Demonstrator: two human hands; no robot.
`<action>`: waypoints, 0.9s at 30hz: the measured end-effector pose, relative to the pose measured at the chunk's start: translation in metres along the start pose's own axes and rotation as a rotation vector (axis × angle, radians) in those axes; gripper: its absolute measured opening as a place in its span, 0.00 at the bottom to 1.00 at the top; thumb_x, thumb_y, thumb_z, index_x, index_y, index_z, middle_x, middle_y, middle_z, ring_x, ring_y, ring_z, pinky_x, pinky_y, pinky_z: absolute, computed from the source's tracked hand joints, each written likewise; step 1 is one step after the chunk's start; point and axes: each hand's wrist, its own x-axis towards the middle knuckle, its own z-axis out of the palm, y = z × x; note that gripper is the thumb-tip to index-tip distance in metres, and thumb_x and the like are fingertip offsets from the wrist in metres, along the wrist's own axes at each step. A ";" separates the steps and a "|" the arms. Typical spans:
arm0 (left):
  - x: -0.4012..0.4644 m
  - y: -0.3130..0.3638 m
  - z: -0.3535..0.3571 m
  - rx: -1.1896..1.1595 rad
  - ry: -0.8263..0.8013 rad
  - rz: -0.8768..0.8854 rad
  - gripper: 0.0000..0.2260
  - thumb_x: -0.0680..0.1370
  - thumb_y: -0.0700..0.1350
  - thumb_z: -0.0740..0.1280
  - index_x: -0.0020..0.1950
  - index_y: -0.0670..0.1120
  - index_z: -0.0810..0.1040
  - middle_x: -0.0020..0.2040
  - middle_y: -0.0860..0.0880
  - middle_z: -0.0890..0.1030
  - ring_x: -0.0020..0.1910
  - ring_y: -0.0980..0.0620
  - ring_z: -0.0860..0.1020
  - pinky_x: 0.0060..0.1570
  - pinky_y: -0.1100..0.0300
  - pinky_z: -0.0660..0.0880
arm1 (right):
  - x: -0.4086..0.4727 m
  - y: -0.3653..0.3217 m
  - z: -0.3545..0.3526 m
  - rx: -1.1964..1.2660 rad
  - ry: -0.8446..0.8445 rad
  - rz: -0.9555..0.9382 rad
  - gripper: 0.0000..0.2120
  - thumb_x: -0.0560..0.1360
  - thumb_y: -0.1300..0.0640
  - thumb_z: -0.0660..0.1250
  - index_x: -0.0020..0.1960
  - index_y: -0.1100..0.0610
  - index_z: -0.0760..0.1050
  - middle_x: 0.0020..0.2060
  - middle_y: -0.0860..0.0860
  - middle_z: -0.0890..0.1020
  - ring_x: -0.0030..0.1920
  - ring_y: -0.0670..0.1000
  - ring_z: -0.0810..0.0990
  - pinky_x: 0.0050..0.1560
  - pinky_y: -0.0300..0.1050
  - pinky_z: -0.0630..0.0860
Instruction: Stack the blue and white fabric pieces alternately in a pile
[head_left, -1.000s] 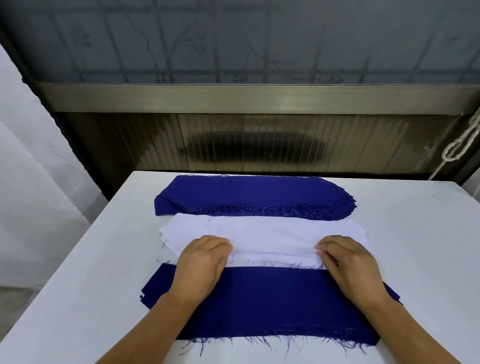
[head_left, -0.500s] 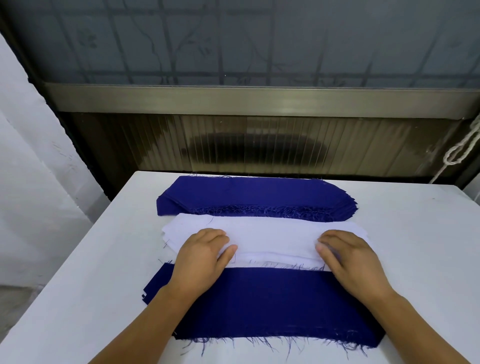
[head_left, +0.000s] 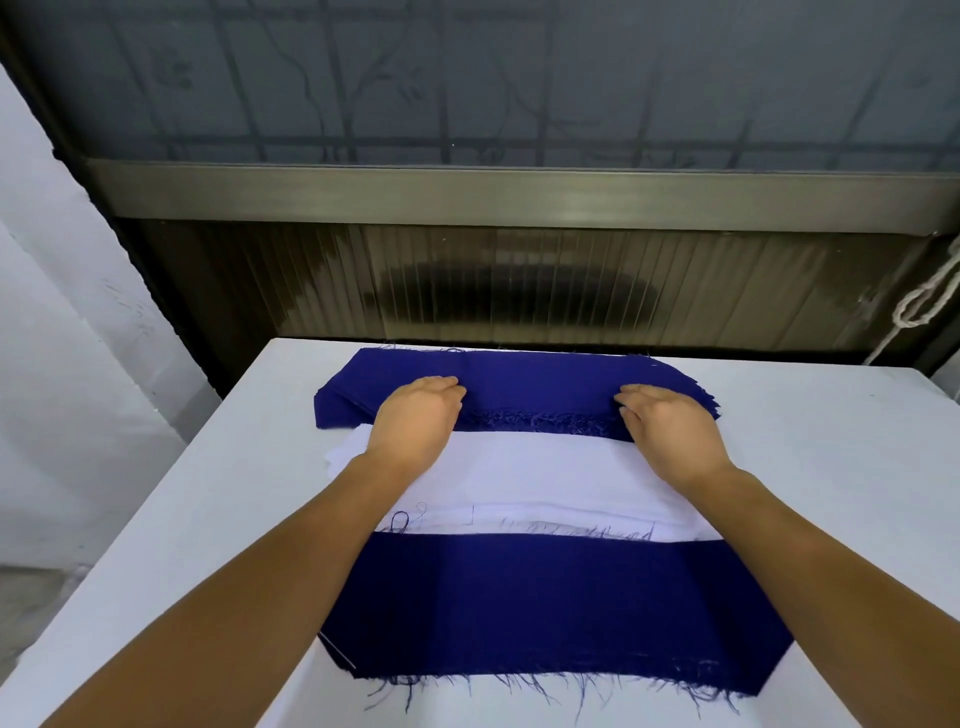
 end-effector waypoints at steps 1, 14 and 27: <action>-0.001 0.000 0.001 0.003 0.027 0.005 0.16 0.84 0.45 0.57 0.72 0.48 0.71 0.73 0.50 0.69 0.73 0.52 0.66 0.70 0.60 0.61 | -0.001 0.000 0.001 -0.033 0.015 -0.015 0.16 0.82 0.59 0.59 0.69 0.56 0.74 0.69 0.52 0.74 0.68 0.51 0.72 0.69 0.43 0.66; -0.015 0.009 -0.002 0.040 0.098 0.006 0.07 0.75 0.35 0.69 0.48 0.44 0.84 0.48 0.48 0.85 0.49 0.48 0.83 0.45 0.54 0.81 | -0.011 0.001 0.000 -0.125 0.156 -0.148 0.06 0.71 0.68 0.72 0.47 0.62 0.84 0.46 0.56 0.86 0.44 0.58 0.85 0.42 0.51 0.82; -0.016 0.002 -0.012 -0.275 0.183 -0.048 0.03 0.75 0.43 0.72 0.43 0.49 0.79 0.43 0.55 0.79 0.41 0.55 0.74 0.41 0.63 0.72 | -0.010 0.002 -0.009 0.319 0.172 0.030 0.05 0.74 0.61 0.71 0.46 0.52 0.78 0.44 0.45 0.80 0.43 0.47 0.77 0.43 0.42 0.76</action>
